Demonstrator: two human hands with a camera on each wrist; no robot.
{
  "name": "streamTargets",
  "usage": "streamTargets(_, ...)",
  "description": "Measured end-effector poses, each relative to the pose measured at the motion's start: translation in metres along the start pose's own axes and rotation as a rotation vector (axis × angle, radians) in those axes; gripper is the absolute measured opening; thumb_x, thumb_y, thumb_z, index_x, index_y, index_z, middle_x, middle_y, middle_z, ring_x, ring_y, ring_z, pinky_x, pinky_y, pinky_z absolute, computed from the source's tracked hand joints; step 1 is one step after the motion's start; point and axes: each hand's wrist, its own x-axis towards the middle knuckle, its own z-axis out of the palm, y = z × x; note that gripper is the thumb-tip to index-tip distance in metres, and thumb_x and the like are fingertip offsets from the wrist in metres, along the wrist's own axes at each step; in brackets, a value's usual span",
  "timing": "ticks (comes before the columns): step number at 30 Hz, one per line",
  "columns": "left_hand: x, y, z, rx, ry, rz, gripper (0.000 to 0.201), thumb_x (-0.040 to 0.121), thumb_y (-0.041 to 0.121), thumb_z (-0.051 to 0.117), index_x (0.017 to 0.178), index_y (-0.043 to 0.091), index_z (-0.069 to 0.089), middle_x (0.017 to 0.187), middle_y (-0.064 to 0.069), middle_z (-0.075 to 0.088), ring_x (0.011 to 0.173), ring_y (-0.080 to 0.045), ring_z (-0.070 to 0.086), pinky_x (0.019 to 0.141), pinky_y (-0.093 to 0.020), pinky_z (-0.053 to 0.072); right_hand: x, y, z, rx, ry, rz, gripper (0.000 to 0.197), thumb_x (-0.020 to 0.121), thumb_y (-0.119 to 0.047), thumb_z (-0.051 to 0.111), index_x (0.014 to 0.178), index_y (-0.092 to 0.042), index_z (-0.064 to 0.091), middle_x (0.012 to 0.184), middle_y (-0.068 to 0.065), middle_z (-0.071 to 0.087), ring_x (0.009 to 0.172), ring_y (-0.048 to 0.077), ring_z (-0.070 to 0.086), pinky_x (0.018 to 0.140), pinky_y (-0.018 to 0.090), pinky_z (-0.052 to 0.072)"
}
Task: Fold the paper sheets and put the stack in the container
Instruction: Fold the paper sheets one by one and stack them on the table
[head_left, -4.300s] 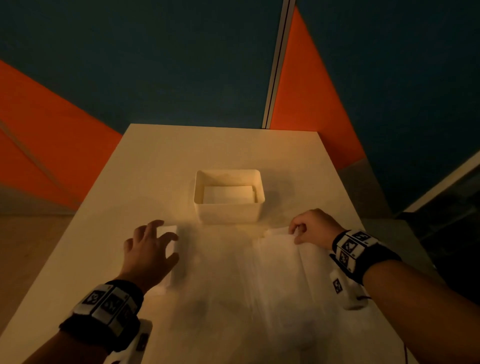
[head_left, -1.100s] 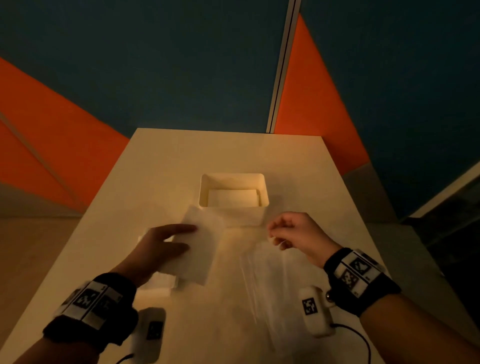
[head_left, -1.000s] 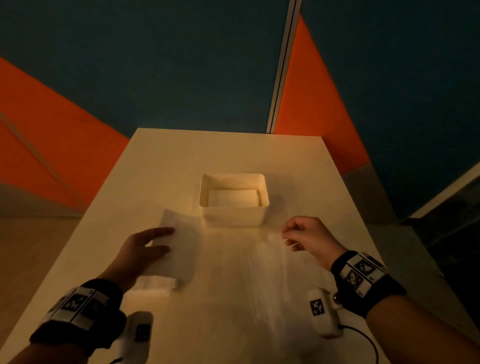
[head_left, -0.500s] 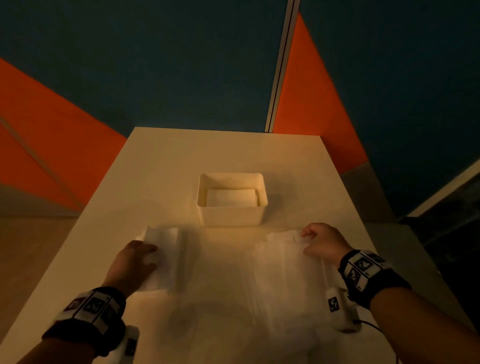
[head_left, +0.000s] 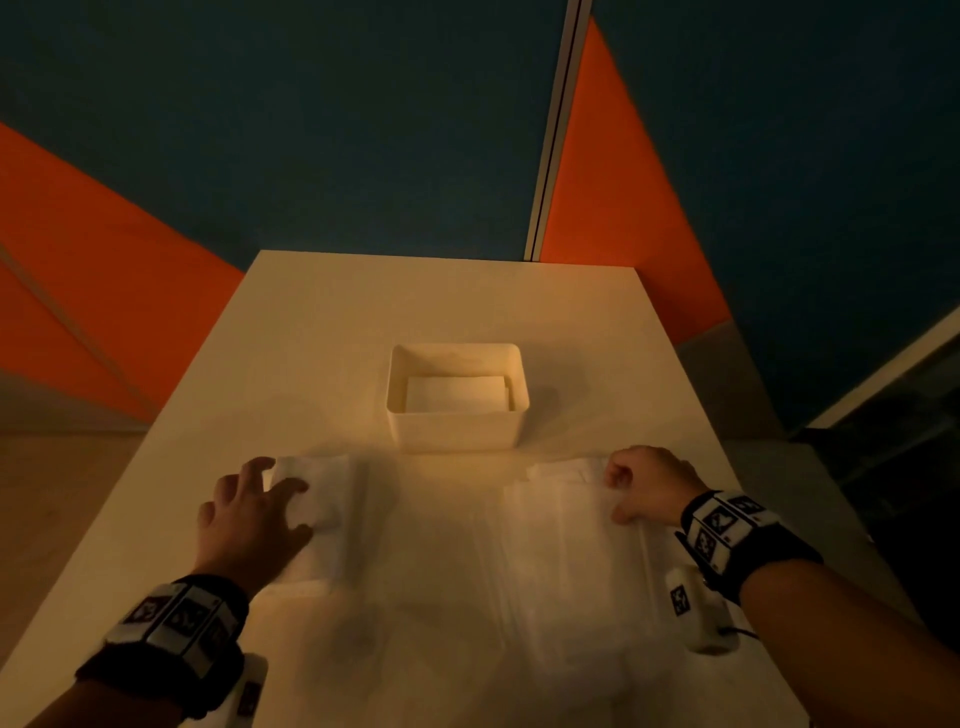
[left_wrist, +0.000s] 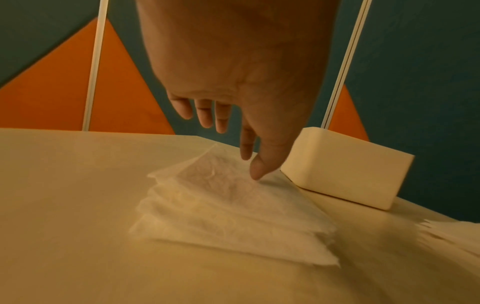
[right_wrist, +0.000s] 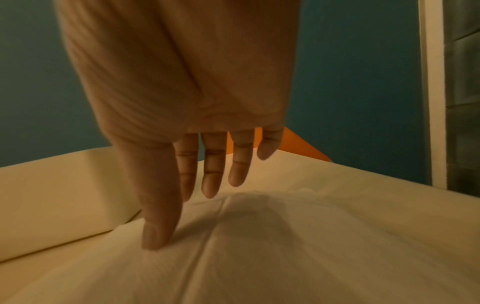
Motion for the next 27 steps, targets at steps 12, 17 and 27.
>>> streamTargets(12,-0.004,0.029,-0.011,0.027,0.069,0.132,0.052,0.081,0.048,0.062,0.130,0.037,0.051,0.151,-0.003,0.025,0.133,-0.030,0.026,0.106,-0.049,0.031,-0.011,0.003,-0.003,0.037,0.032,-0.009,0.028,0.062,-0.024,0.082,0.080,-0.025,0.061,0.088,-0.011,0.056,0.084,0.015,0.056,0.083,0.032,0.046)
streamTargets(17,-0.006,0.034,-0.015,0.011,0.037,0.159,0.049,0.082,0.048,0.060,0.129,0.039,0.051,0.151,0.000,0.021,0.134,-0.028,0.023,0.108,-0.047,0.028,-0.010,0.008,-0.007,0.028,0.005,-0.056,0.023,0.067,-0.024,0.080,0.068,-0.025,0.057,0.088,-0.007,0.061,0.083,0.016,0.058,0.086,0.034,0.046)
streamTargets(27,-0.009,0.069,-0.036,-0.480,-0.299,0.203,0.022,0.083,0.042,0.065,0.104,0.043,0.056,0.126,0.008,0.053,0.113,-0.013,0.050,0.097,-0.033,0.039,-0.034,-0.040,-0.047,0.673,-0.058,-0.309,0.018,0.088,-0.007,0.062,0.106,-0.006,0.060,0.100,0.007,0.068,0.089,0.019,0.065,0.069,0.024,0.051)
